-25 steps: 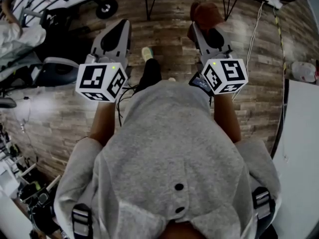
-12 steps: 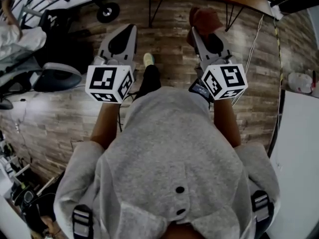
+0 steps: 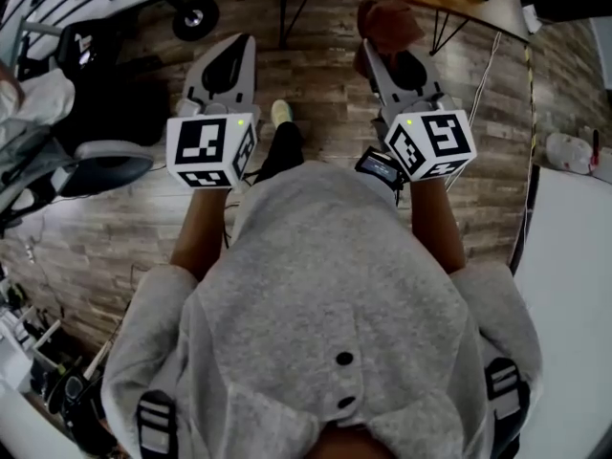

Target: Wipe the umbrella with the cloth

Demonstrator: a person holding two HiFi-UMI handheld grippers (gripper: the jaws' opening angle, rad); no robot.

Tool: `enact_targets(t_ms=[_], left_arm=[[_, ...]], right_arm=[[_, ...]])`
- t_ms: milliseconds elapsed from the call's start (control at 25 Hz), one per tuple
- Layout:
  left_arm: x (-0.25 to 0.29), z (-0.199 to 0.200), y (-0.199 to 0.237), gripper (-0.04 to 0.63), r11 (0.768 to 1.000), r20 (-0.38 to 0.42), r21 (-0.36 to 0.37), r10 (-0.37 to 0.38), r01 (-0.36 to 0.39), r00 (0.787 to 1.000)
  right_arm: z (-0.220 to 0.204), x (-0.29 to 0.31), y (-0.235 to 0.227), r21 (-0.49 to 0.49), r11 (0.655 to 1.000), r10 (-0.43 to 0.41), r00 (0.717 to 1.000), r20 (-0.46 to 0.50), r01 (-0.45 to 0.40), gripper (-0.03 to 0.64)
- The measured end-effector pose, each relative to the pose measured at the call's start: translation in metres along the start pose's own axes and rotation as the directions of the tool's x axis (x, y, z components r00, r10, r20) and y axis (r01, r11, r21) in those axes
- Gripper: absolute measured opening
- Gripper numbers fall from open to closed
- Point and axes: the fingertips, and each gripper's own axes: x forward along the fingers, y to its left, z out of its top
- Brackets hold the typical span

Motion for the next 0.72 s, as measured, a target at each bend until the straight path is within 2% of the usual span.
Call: enact_targets(t_ms=[360,720], left_arm=[[0.056,0.003,0.072,0.013,0.998,-0.013,-0.060,0.005,-0.006,1.000],[0.076,0.007,0.086,0.014,0.997,-0.009,-0.082,0.003,-0.004,1.000]], right_arm=[[0.014,0.085,-0.004,-0.030,1.000,-0.004,0.999,-0.043,0.003,0.095],[0.021,0.107,-0.006,-0.046,0.999,-0.002,0.998,-0.062,-0.001,0.095]])
